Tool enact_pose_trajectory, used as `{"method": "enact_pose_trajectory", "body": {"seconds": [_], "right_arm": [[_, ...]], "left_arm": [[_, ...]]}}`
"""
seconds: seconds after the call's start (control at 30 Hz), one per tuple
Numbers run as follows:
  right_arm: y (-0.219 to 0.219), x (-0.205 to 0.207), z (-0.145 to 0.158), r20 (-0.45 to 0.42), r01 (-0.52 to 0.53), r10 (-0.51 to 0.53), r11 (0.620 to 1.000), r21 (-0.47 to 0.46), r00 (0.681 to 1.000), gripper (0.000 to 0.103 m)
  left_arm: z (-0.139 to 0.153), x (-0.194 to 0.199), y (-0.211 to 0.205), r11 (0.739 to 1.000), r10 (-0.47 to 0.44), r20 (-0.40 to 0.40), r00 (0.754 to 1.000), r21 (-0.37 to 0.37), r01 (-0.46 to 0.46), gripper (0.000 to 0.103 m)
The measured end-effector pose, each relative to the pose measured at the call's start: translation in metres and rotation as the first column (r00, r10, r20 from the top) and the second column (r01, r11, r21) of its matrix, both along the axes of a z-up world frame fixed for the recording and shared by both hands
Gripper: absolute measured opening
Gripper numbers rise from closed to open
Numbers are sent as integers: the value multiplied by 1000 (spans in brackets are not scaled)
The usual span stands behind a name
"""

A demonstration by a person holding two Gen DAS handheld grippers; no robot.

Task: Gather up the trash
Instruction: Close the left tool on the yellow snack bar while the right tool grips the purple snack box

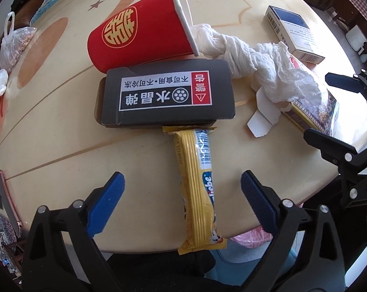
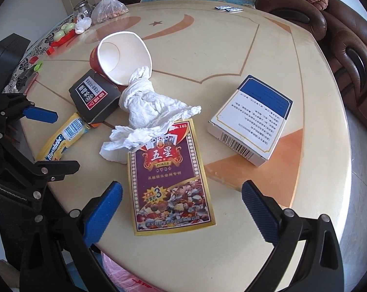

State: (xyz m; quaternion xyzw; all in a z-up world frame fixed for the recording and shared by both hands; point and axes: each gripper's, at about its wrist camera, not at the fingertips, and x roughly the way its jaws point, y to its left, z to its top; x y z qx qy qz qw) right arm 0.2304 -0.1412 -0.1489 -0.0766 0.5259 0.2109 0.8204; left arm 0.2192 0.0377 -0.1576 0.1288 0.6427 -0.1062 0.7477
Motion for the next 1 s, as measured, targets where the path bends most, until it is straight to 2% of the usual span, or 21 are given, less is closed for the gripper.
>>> {"method": "enact_pose_trajectory", "body": {"seconds": [0.33,0.53,0.63,0.8,0.83,1.0], "right_arm": [[8,-3,-4,58,-15,19,998,-67,998,86],[8,-5,-3,67,-13,17,998,-64,998,81],[11,-8,-1,71,-15,20,998,-64,997,74],[12,-9,0,69,-8,13,998,-63,998,69],[12,-10,1,71,-8,13,998,-62,997,63],[12,-13,2,68,0,5,997,-71,998,63]], "left_arm": [[2,7,-7,1000,-2,1,1000,-31,2,88],[0,7,-2,998,4,-6,1000,-62,-4,86],[3,3,-5,998,-15,6,1000,-65,16,76],[5,1,-16,997,-30,7,1000,-64,30,56],[6,1,-17,998,-26,7,1000,-64,27,53],[11,0,-18,998,-10,4,1000,-59,10,23]]}}
